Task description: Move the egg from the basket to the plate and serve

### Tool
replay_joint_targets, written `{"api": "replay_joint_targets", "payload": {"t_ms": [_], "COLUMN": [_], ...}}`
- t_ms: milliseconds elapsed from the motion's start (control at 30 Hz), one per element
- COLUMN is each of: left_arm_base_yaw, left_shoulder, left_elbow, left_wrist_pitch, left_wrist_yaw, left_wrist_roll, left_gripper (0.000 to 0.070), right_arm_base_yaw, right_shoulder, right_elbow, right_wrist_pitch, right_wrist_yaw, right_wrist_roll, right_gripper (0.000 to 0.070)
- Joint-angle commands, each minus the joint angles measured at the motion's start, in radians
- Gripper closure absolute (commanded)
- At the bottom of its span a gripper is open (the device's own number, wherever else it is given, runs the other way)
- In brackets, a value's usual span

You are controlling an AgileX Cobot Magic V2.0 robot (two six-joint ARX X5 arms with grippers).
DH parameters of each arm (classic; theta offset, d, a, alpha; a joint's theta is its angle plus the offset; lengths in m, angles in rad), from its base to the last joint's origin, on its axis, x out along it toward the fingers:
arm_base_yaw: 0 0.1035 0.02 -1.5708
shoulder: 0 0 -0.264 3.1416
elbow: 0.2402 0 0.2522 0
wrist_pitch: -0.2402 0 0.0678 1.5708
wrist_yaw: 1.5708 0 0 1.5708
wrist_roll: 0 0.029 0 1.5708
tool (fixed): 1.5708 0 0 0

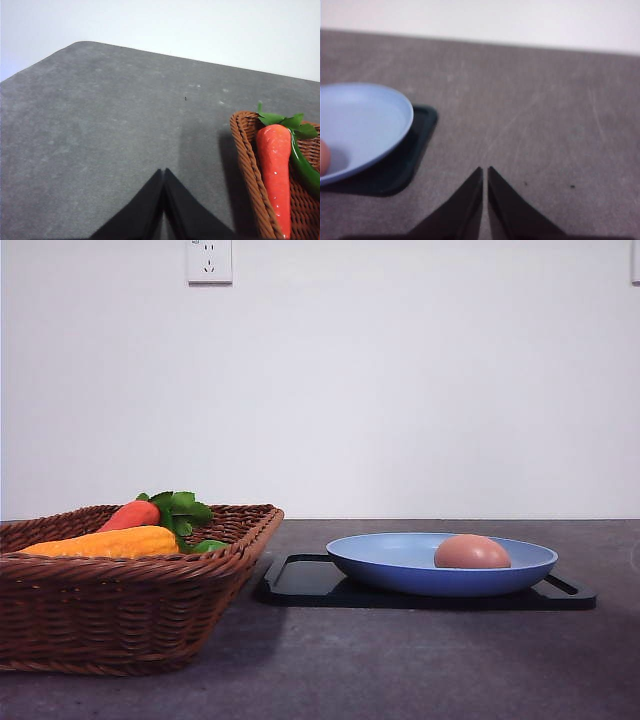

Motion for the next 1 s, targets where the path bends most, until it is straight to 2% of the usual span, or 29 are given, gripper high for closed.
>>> {"api": "replay_joint_targets", "payload": {"t_ms": [0, 967], "left_arm_base_yaw": [0.0, 0.0], "left_shoulder": [-0.002, -0.002], "left_elbow": [-0.027, -0.027], "left_wrist_pitch": [-0.008, -0.008], "left_wrist_yaw": [0.004, 0.004], "left_wrist_roll": [-0.002, -0.002], "left_gripper": [0.07, 0.07], "right_arm_base_yaw": [0.0, 0.0], "right_shoulder": [0.0, -0.001], "right_elbow": [-0.005, -0.005], "right_wrist_pitch": [-0.007, 0.013], "right_wrist_yaw": [-0.002, 0.003], "right_wrist_roll": [0.049, 0.056], "right_gripper": [0.07, 0.07]}}
